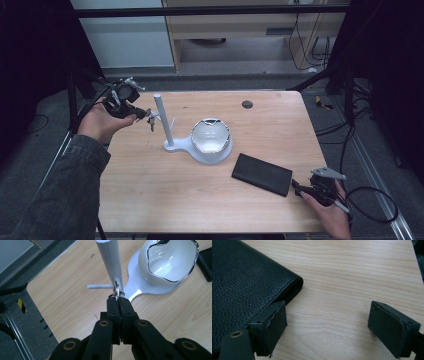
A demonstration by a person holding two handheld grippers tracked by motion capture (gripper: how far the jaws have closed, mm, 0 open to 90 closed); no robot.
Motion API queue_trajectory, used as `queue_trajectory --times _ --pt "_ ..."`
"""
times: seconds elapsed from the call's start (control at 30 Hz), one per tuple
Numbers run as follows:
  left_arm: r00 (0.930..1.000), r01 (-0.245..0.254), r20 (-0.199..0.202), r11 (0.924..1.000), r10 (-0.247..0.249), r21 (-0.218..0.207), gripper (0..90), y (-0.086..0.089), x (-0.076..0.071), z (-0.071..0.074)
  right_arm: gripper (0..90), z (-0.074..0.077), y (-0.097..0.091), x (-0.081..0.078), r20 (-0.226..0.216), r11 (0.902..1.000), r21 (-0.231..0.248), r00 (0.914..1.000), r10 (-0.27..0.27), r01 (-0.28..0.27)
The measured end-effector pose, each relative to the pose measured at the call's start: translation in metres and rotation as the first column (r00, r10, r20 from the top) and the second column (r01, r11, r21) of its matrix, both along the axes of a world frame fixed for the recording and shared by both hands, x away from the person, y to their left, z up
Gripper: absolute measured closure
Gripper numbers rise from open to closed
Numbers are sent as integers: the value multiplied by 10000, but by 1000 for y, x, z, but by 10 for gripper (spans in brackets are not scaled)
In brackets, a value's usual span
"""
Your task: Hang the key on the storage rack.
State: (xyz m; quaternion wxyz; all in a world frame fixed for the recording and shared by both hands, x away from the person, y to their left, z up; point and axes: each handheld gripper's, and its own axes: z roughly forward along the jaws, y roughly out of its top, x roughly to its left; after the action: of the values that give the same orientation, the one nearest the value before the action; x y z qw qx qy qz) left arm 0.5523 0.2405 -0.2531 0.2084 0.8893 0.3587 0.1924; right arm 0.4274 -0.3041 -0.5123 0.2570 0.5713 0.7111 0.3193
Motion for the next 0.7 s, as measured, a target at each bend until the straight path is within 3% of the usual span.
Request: queue_trajectory --times 0.27,0.3,0.33,0.7 --pt "10000 83 20 9999 -83 138 878 -2 0 -4 155 0 0 0 -2 10000 40 10000 1 -1" --pt "9992 21 401 9999 -25 100 876 -2 -1 -3 155 0 0 0 1 10000 40 10000 5 -5" --pt "9982 -37 597 10000 42 -78 805 -1 -3 -2 155 0 0 0 1 10000 42 10000 12 -12" --pt "9900 296 1389 9985 -231 -456 670 -2 -28 3 155 1 -1 0 -108 10000 82 9999 -17 18"
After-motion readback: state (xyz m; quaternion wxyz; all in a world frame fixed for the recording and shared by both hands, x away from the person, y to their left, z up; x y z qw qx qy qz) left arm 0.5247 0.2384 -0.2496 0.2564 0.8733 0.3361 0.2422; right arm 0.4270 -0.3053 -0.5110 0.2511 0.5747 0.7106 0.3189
